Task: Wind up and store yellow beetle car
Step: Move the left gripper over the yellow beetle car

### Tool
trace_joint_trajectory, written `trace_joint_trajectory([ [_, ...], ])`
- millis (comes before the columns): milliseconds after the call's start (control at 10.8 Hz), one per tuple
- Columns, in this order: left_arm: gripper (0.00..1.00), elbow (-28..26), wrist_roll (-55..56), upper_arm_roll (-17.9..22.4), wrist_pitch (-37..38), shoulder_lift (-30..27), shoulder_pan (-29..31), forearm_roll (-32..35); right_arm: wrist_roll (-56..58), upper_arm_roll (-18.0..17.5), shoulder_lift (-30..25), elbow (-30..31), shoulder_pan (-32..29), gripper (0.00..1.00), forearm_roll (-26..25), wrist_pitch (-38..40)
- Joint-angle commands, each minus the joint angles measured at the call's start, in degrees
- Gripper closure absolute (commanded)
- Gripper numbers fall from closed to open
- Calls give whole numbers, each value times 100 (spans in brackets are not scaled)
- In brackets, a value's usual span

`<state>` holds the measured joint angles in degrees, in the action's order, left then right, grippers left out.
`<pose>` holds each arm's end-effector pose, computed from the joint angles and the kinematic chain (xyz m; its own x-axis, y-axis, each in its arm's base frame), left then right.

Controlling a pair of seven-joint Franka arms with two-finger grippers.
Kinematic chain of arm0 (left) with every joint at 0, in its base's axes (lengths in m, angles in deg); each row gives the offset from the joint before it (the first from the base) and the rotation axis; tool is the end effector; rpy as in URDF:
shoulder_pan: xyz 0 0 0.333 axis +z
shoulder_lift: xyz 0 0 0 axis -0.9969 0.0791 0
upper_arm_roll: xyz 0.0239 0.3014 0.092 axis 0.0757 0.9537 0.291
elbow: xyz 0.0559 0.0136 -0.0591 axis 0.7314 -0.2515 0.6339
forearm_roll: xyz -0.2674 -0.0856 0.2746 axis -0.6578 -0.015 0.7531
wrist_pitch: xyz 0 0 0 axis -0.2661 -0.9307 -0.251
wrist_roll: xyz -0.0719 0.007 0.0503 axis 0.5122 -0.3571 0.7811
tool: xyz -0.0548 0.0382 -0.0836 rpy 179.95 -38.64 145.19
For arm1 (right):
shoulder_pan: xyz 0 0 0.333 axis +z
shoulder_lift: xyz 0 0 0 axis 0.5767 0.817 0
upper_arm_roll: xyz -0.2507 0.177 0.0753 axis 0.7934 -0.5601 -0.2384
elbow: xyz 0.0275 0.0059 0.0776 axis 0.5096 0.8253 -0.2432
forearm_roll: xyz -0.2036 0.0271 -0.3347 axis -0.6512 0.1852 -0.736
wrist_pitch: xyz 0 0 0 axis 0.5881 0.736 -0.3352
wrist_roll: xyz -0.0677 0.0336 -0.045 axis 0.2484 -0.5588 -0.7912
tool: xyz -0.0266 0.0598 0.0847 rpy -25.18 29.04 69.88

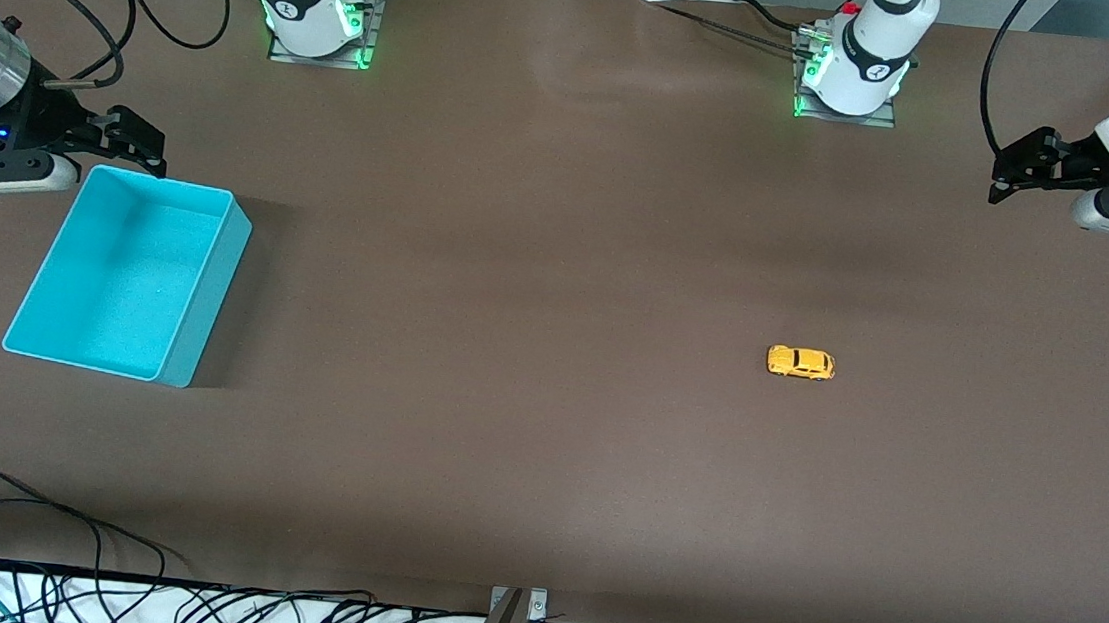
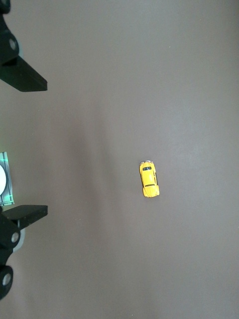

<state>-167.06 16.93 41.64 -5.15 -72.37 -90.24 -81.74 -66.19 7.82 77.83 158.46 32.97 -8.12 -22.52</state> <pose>0.5389 -0.0408 0.6363 0.9747 -0.1922 -0.1137 -0.1947 -0.9808 -0.0110 0.5637 0.0438 0.5744 0.9871 0.1549 -0.0417 0.1544 -0.9879 -0.0152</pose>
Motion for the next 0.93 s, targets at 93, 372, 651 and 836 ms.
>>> trace_joint_trajectory([
  [93,0,64,-13,3,-31,104,30,-139,67,0,5,-65,5,0,-42,86],
  [372,0,29,-763,3,-434,376,39,-314,76,0,5,-65,5,0,-25,95],
  [651,0,11,-2072,3,-698,718,39,-306,164,0,5,-65,5,0,-16,95],
  [836,0,-207,-3199,3,-1058,938,91,-341,164,0,5,-65,5,0,-16,104],
])
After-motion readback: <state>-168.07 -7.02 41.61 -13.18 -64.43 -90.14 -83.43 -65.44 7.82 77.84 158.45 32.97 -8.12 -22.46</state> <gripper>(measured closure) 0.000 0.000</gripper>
